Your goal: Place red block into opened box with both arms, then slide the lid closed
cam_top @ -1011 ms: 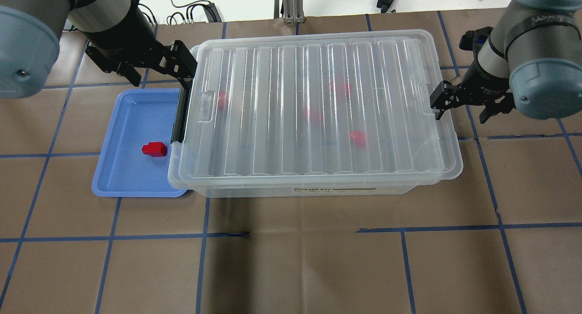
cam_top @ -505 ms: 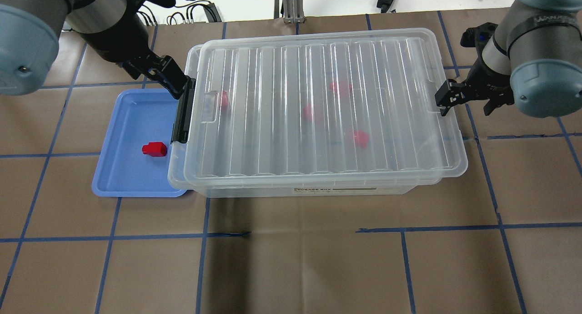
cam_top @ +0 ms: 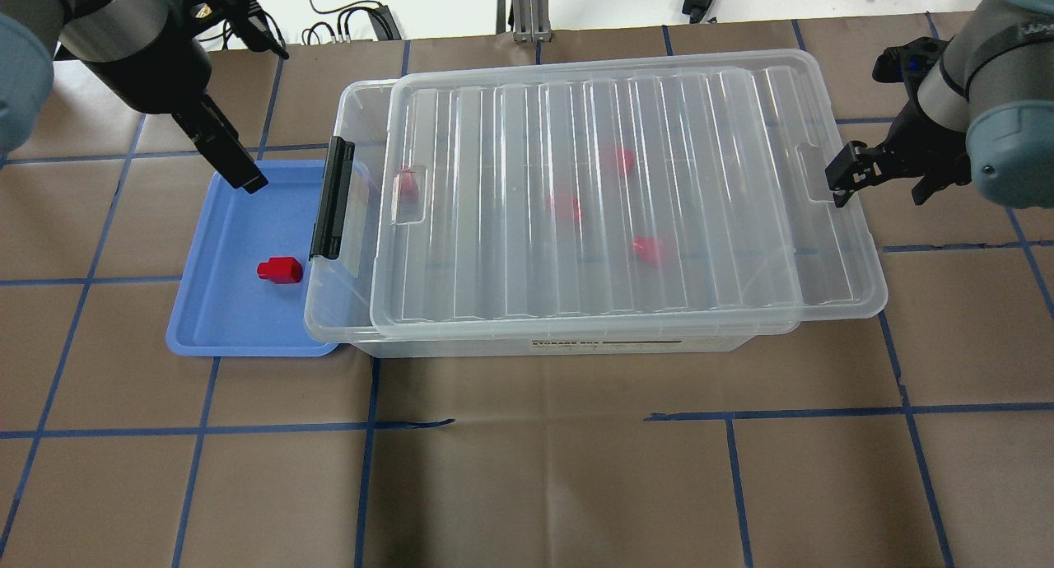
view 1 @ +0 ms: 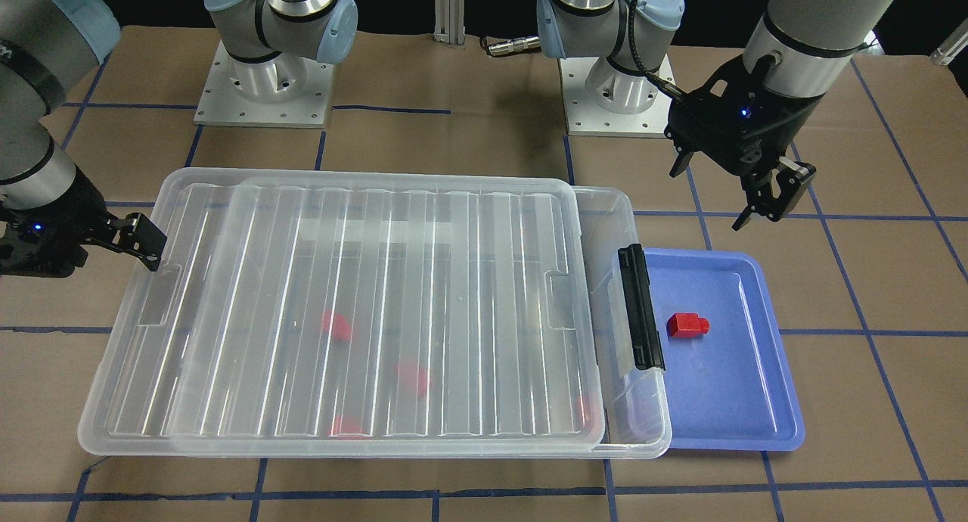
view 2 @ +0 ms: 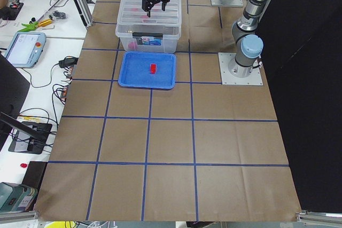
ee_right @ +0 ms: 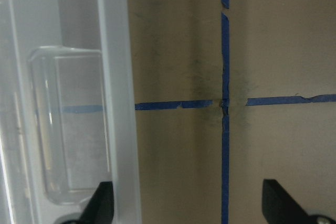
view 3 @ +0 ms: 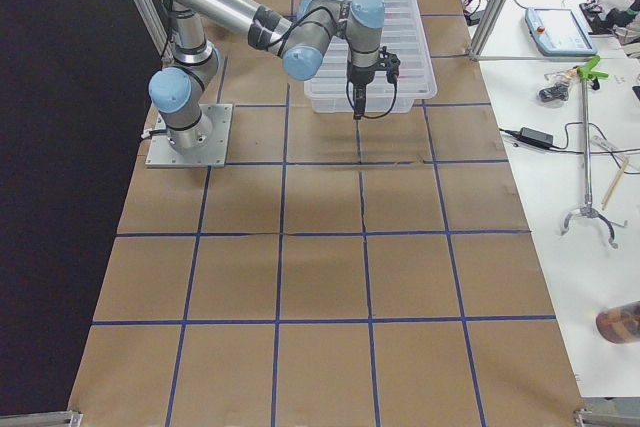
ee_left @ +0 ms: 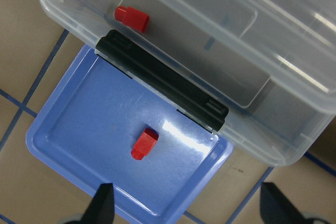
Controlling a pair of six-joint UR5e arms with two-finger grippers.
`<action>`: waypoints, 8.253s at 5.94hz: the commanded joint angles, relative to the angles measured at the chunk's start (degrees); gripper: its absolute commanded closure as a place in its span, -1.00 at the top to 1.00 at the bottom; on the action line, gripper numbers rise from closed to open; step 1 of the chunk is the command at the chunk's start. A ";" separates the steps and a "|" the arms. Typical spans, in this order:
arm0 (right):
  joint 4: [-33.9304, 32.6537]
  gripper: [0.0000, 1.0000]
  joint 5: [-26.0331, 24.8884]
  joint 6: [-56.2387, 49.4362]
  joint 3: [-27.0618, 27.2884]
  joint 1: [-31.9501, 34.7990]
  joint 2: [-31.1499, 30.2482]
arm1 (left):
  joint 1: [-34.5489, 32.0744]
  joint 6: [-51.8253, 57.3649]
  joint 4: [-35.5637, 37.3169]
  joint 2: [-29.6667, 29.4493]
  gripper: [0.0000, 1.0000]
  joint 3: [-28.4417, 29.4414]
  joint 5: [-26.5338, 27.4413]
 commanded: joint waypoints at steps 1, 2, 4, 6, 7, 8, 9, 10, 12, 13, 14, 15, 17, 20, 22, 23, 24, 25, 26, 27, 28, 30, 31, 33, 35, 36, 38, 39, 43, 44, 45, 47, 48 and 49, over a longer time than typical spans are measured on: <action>-0.03 1.00 -1.81 -2.51 0.07 -4.12 0.01 | 2.72 22.48 3.24 -2.74 0.94 -1.70 0.17; -0.03 1.00 -2.09 -4.70 -0.02 -6.58 0.01 | 3.94 29.55 6.39 -5.37 0.94 -3.10 0.00; -0.03 1.00 -2.44 -7.78 -0.37 -10.54 0.01 | 6.31 33.38 16.23 -8.89 0.94 -8.88 -0.61; -0.03 1.00 -4.10 -7.79 -0.63 -11.44 -0.07 | 8.51 36.72 21.09 -12.50 0.94 -12.60 -0.62; -0.03 1.00 -4.81 -7.62 -0.63 -11.44 -0.16 | 8.87 36.83 22.58 -14.52 0.94 -12.96 -0.71; -0.12 1.00 -5.07 -7.44 -0.63 -11.44 -0.25 | 8.87 37.70 23.47 -16.54 0.94 -13.22 -0.62; -0.12 1.00 -6.38 -6.92 -0.63 -11.35 -0.95 | 8.87 37.71 24.87 -18.99 0.94 -14.53 -0.53; 0.66 1.00 -6.48 -5.96 -1.42 -11.18 -1.91 | 8.87 37.71 29.50 -21.02 0.94 -16.20 -0.62; 8.26 1.00 -5.61 -2.54 -8.15 -8.73 -3.15 | 8.79 37.71 31.30 -23.06 0.84 -17.18 -0.53; 16.58 1.00 -5.60 2.61 -13.76 -4.01 -3.85 | 8.70 37.80 31.73 -23.15 0.14 -17.18 -0.53; 24.41 1.00 -4.56 9.10 -19.38 0.91 -3.94 | 8.44 37.45 31.91 -23.15 -0.79 -17.70 -0.36; 31.71 1.00 -0.72 15.61 -23.18 4.78 -3.94 | 8.43 37.36 32.09 -22.71 -0.89 -17.97 -0.18; 33.37 1.00 0.72 19.96 -24.01 14.79 -4.29 | 7.73 35.70 27.12 -17.04 -0.90 -16.92 0.00; 33.19 1.00 1.96 22.44 -23.40 18.62 -4.47 | 2.84 29.73 14.38 -4.90 -0.94 -12.20 -0.44; 33.28 1.00 3.96 22.53 -23.22 18.80 -5.08 | -6.37 14.58 13.54 -5.56 -0.95 -9.11 -1.84; 33.28 1.00 3.80 22.53 -23.31 18.88 -5.26 | -10.25 8.94 14.15 -6.79 -0.95 -9.18 -2.98; 33.28 1.00 3.89 22.53 -23.31 19.06 -4.91 | -11.51 8.53 18.42 -9.93 -0.95 -10.22 -3.08; 33.36 1.00 3.63 22.53 -23.22 19.06 -5.00 | -12.21 8.53 19.95 -12.66 -0.94 -10.67 -3.17; 33.28 1.00 3.19 22.53 -23.22 19.06 -4.74 | -13.35 8.53 23.44 -15.65 -0.94 -11.20 -3.86; 33.02 1.00 3.10 22.35 -23.13 19.06 -4.47 | -13.80 9.14 28.09 -19.07 -0.94 -11.72 -3.70; 32.40 1.00 3.10 21.05 -23.13 18.36 -4.21 | -13.80 9.23 30.66 -21.89 -0.93 -12.08 -3.61; 30.39 1.00 3.01 17.01 -23.05 14.17 -3.59 | -13.80 9.15 35.77 -24.90 -0.80 -13.66 -3.43; 30.38 1.00 3.01 14.38 -23.04 10.49 -2.98 | -13.80 8.97 35.61 -24.56 0.38 -13.66 -3.26; 29.51 1.00 2.05 8.77 -23.04 6.16 -1.23 | -13.71 8.62 29.33 -21.41 0.97 -11.83 -2.90; 25.66 1.00 0.46 -2.48 -22.96 -5.31 2.54 | -13.54 6.79 8.04 -11.51 0.97 -4.13 -3.08; 23.19 1.00 -0.24 -7.22 -22.87 -9.72 5.26 | -13.54 5.55 -0.69 -8.94 0.97 0.35 -3.17; 16.01 1.00 -0.51 -10.68 -20.26 -15.37 9.92 | -13.63 -10.24 -7.37 -3.49 0.97 2.43 -3.43; 10.31 1.00 -0.59 -11.91 -16.06 -16.26 10.03 | -13.54 -20.54 -7.02 -1.37 0.97 1.99 -3.00; 6.47 1.00 0.28 -8.34 -9.00 -15.66 5.65 | -12.93 -71.49 -2.56 1.19 0.97 1.98 0.53; 5.51 1.00 0.46 -8.23 -5.24 -14.87 4.33 | -12.66 -72.84 -0.71 1.11 0.97 1.98 0.44; 5.33 1.00 0.55 -8.15 -3.29 -14.26 2.75 | -11.70 -72.25 -1.13 1.37 0.97 1.98 0.78; 5.42 1.00 0.46 -4.64 -3.01 -11.01 2.04 | -11.43 -72.15 -1.13 1.46 0.97 1.98 0.79; 5.42 1.00 0.55 -4.63 -3.01 -9.95 2.03 | -11.43 -72.15 -1.13 1.46 0.97 1.98 0.70; 5.42 1.00 0.55 -3.41 -2.74 -8.64 2.03 | -11.43 -72.15 -1.13 1.55 0.97 1.98 0.79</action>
